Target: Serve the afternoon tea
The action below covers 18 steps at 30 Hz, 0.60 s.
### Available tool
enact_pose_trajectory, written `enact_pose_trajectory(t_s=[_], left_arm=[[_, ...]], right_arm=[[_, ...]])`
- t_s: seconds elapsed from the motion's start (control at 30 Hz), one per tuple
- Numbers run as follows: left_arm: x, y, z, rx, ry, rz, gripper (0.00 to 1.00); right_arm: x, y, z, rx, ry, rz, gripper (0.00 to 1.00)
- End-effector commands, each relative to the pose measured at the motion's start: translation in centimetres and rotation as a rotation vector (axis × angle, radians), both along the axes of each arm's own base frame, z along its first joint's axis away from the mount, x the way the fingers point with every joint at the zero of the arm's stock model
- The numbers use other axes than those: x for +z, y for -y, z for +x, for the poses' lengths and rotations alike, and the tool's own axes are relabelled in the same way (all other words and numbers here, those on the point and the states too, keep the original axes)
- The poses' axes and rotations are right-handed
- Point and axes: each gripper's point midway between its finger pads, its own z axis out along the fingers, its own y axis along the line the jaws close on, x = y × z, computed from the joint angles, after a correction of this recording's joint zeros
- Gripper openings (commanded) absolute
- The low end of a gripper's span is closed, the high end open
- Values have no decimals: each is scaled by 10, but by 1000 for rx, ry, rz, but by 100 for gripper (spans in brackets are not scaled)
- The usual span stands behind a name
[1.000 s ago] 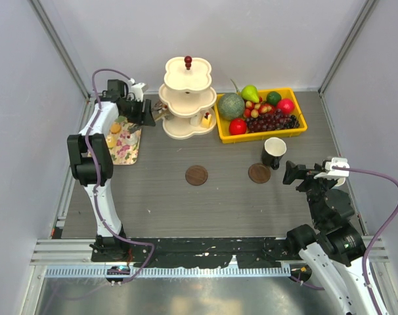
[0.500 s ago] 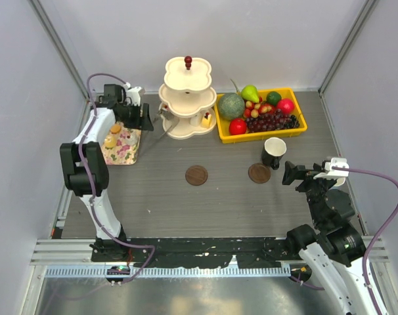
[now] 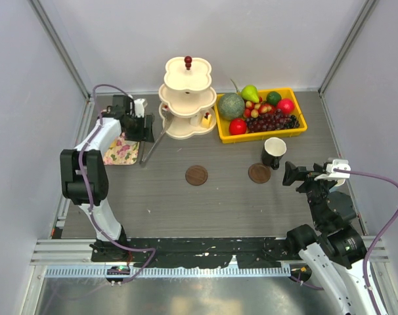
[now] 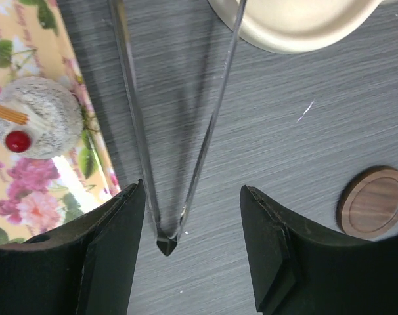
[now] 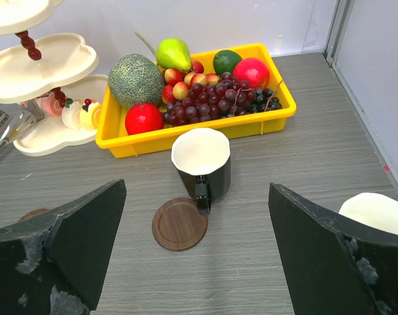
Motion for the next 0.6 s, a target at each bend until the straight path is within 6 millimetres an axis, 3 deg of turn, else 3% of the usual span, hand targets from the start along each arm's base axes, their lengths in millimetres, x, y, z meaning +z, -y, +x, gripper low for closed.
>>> enact_pose_trajectory(t_s=[0.0,0.13,0.27,0.57], left_arm=[[6,10,12,69,67,82,66],[-9,5,18,152,40,125,66],[-11,4,24,161,18,142,69],[-27,30,10,89,-67,143,57]], right_arm=[[14,-1,0,8,54,10,96],[15,0,-1,5,57,11,96],[14,0,0,3,51,7,96],[12,-1,2,3,42,5,96]])
